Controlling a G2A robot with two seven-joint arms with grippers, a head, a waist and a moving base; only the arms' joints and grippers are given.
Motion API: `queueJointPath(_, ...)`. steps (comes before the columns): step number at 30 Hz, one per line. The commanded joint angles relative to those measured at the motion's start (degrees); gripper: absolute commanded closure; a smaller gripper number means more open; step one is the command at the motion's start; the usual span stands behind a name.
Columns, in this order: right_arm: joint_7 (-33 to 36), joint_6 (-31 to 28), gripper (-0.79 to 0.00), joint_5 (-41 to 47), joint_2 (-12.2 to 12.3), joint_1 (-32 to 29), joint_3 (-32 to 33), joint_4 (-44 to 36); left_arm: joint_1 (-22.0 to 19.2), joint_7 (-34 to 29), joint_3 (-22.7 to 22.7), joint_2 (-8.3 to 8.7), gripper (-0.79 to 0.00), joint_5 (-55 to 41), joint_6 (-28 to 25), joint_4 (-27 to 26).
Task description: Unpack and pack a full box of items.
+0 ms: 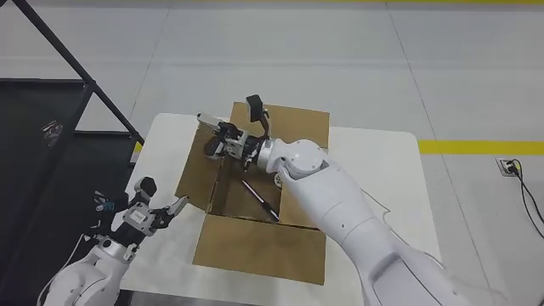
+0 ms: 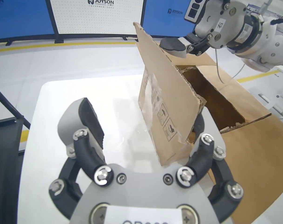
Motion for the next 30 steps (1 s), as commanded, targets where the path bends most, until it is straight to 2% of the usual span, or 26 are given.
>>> queueJointPath(1,0.1,0.0,-0.785,0.0,-0.3,0.2,0.1,0.7,0.2,-0.1,-0.2,0.01,-0.785,-0.2,-0.1,0.1)
queueJointPath(13,0.3,-0.7,-0.785,-0.4,-1.0,1.0,1.9,4.5,1.3,0.4,-4.1,0.15,-0.785,-2.8,0.0,3.8)
queueJointPath(20,1.4,-2.5,-0.785,-0.2,-0.3,0.8,3.9,5.7,-0.4,-1.5,-4.6,0.26,-0.785,-3.3,0.1,7.3)
queueJointPath(30,7.6,-13.4,-0.785,-2.2,2.3,-1.1,6.6,5.0,-2.1,-3.5,-4.2,0.45,-0.785,-2.0,-1.1,9.9)
